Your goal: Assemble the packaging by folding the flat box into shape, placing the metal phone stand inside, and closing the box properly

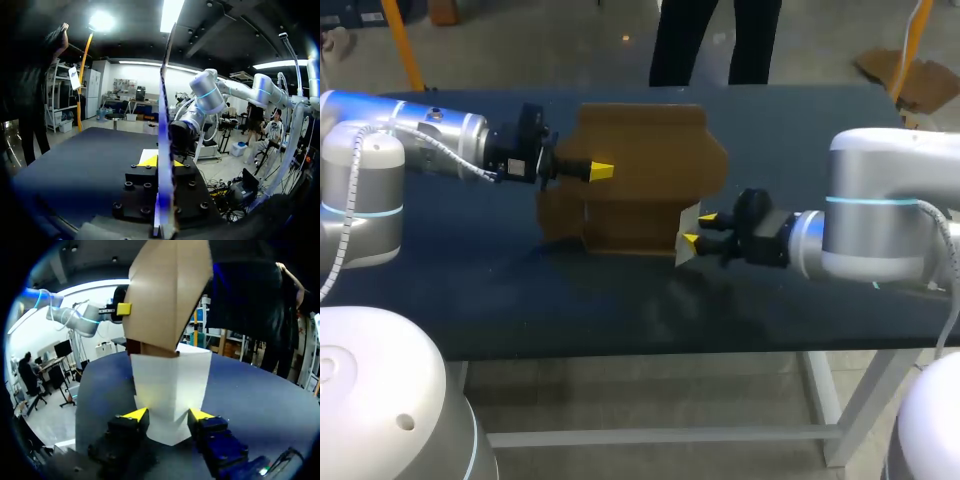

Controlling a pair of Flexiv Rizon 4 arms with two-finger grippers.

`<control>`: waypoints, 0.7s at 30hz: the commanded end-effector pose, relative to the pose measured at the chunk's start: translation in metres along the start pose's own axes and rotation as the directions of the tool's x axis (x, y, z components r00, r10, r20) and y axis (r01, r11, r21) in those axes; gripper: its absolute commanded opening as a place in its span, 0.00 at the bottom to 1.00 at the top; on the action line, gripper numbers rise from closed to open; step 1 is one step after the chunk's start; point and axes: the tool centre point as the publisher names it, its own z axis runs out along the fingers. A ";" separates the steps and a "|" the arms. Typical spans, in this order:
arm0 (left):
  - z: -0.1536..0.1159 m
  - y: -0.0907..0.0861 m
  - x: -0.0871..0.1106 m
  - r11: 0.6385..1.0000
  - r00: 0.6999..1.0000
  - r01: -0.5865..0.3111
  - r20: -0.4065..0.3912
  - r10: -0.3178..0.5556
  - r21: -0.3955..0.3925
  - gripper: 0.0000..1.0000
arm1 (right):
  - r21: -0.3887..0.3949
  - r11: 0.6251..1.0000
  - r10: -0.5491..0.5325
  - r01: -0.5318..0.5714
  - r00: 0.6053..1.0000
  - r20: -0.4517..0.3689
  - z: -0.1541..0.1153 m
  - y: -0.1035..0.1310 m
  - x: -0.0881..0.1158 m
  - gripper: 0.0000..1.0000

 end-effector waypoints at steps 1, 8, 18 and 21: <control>0.001 0.003 -0.001 1.000 1.000 0.000 -0.004 0.000 0.000 0.00 | -0.008 1.000 0.008 -0.007 0.991 0.135 0.009 -0.002 0.003 0.54; 0.001 0.003 -0.001 1.000 1.000 0.000 -0.004 0.000 0.000 0.00 | -0.006 0.999 0.038 -0.038 0.973 0.229 0.012 -0.002 0.000 0.52; 0.001 0.003 -0.001 1.000 1.000 0.000 -0.004 0.000 0.000 0.00 | -0.011 0.997 0.081 -0.082 0.939 0.336 0.016 -0.003 -0.001 0.54; 0.001 0.003 -0.001 1.000 1.000 0.000 -0.004 0.000 0.000 0.00 | -0.012 0.996 0.088 -0.090 0.926 0.368 0.017 -0.003 0.000 0.53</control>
